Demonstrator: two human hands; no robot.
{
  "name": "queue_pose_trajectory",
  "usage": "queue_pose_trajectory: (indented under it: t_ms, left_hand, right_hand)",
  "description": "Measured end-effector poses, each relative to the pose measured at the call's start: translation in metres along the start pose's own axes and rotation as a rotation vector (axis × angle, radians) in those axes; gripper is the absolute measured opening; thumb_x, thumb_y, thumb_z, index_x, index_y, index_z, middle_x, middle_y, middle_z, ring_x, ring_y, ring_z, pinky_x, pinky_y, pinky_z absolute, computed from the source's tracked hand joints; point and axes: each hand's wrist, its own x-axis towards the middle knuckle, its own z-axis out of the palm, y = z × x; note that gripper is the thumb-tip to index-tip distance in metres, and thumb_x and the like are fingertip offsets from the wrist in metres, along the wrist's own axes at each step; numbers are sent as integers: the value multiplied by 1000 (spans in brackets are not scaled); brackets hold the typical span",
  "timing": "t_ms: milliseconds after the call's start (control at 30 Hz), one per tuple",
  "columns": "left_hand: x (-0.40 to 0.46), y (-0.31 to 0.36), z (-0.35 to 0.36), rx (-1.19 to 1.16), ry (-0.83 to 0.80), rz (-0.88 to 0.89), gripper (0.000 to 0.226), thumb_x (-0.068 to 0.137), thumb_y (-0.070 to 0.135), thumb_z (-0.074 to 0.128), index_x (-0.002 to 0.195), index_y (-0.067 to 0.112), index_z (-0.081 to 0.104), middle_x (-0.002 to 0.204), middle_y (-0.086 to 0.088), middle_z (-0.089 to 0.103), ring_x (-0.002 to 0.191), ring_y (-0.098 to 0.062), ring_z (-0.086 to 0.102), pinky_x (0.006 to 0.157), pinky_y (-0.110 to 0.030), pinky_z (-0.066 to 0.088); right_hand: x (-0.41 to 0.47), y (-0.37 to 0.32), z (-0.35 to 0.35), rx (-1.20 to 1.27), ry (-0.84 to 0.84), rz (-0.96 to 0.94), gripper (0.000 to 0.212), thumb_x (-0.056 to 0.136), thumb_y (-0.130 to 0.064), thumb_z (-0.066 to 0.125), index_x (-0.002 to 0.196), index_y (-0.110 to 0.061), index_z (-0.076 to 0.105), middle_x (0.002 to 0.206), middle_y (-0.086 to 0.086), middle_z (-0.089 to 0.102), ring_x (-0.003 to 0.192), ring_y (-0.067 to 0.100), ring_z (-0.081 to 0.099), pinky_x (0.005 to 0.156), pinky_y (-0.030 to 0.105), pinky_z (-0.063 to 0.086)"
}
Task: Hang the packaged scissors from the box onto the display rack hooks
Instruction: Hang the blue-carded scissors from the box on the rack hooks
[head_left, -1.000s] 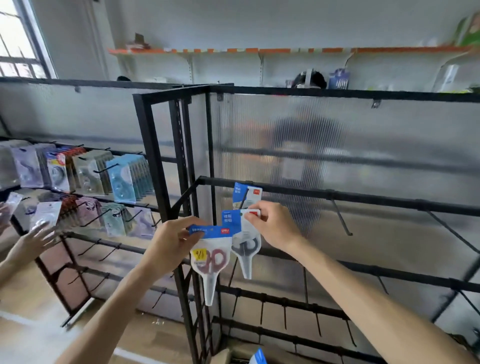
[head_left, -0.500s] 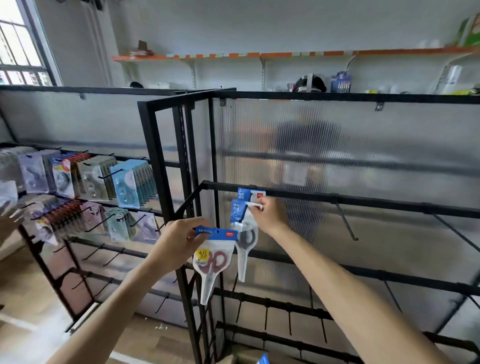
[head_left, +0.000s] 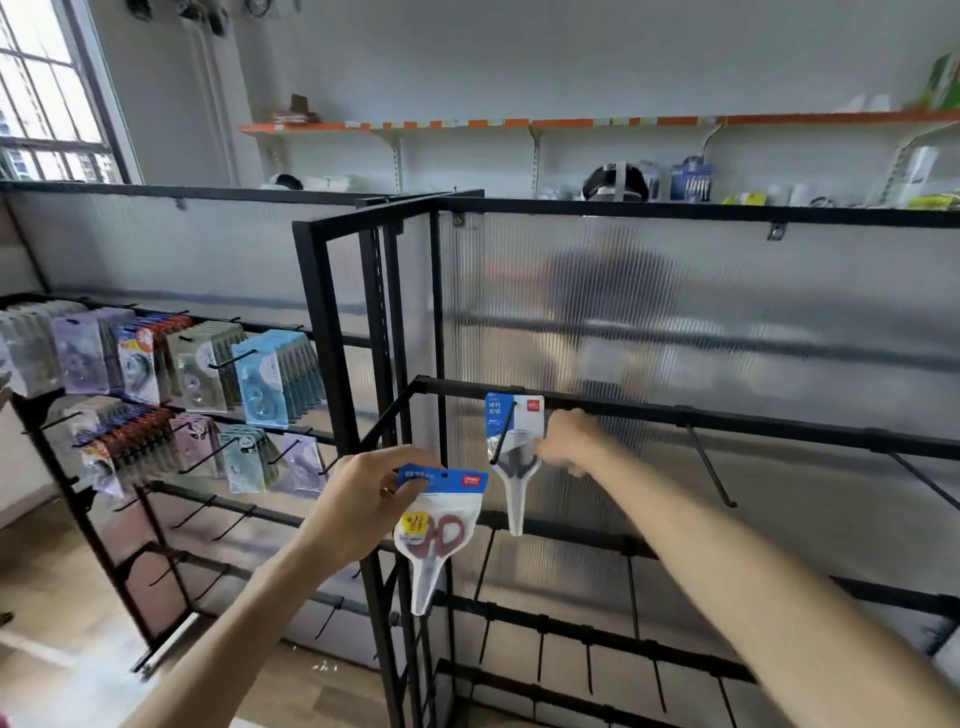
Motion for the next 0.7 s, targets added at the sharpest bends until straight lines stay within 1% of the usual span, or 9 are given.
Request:
queue_pose_trajectory:
  t_ms: [67, 133, 200, 267, 333, 467, 567, 633, 700]
  left_hand:
    - [-4, -4, -5, 31, -7, 0, 23, 92, 10, 67, 107, 26, 72, 94, 12, 72, 78, 0, 70, 64, -10, 50]
    - [-6, -5, -5, 42, -19, -1, 22, 92, 10, 67, 109, 23, 72, 93, 11, 72, 77, -1, 70, 64, -10, 50]
    - [-6, -3, -2, 50, -34, 7, 20, 92, 11, 67, 107, 23, 72, 91, 11, 71, 75, 1, 69, 62, -10, 48]
    - [-5, 2, 2, 44, -40, 27, 20, 92, 10, 67, 106, 23, 72, 87, 13, 69, 71, 1, 67, 61, -10, 47]
    - [-2, 6, 5, 32, -34, 49, 20, 92, 11, 67, 106, 24, 72, 86, 13, 69, 69, -3, 67, 63, -14, 51]
    - [2, 13, 13, 5, -38, 103, 21, 93, 12, 66, 106, 28, 69, 91, 17, 69, 79, 2, 67, 72, -18, 56]
    - [3, 7, 20, 126, -37, 204, 43, 93, 24, 66, 134, 28, 54, 125, 15, 60, 107, 5, 60, 91, -22, 53]
    - [6, -3, 25, 300, -68, 278, 67, 92, 36, 66, 151, 25, 34, 149, 9, 41, 128, -7, 49, 102, -29, 48]
    - [7, -7, 31, 357, -107, 290, 74, 92, 40, 63, 154, 23, 26, 156, 5, 33, 139, -15, 41, 109, -36, 44]
  right_hand:
    - [-25, 3, -14, -47, -87, -206, 35, 92, -38, 67, 116, -12, 66, 99, 1, 66, 86, 16, 65, 73, 30, 56]
    - [-56, 1, -24, 29, -26, -417, 33, 93, -37, 67, 118, -15, 66, 110, 0, 68, 96, 15, 66, 86, 35, 57]
    - [-87, -4, -28, 105, 44, -580, 36, 93, -35, 67, 122, -15, 65, 113, 0, 69, 100, 15, 66, 91, 35, 56]
    - [-109, -7, -20, 159, 73, -715, 33, 93, -33, 67, 122, -16, 66, 110, -1, 71, 97, 12, 67, 87, 32, 56]
    - [-122, -9, -6, 237, 89, -789, 23, 95, -28, 65, 115, -17, 69, 99, -3, 72, 85, 9, 67, 75, 31, 56]
    - [-125, -8, 11, 429, 199, -692, 17, 98, -28, 62, 106, -17, 72, 88, -5, 72, 74, 8, 65, 65, 27, 53]
    - [-113, -8, 6, 500, 225, -574, 17, 98, -27, 63, 102, -15, 75, 86, -4, 72, 75, 8, 64, 66, 24, 51]
    - [-102, -6, 4, 472, 218, -487, 19, 98, -28, 63, 101, -13, 75, 88, -2, 72, 77, 10, 63, 67, 25, 50]
    - [-92, -6, 7, 455, 194, -432, 20, 98, -28, 62, 99, -13, 75, 88, -3, 71, 75, 7, 60, 60, 14, 44]
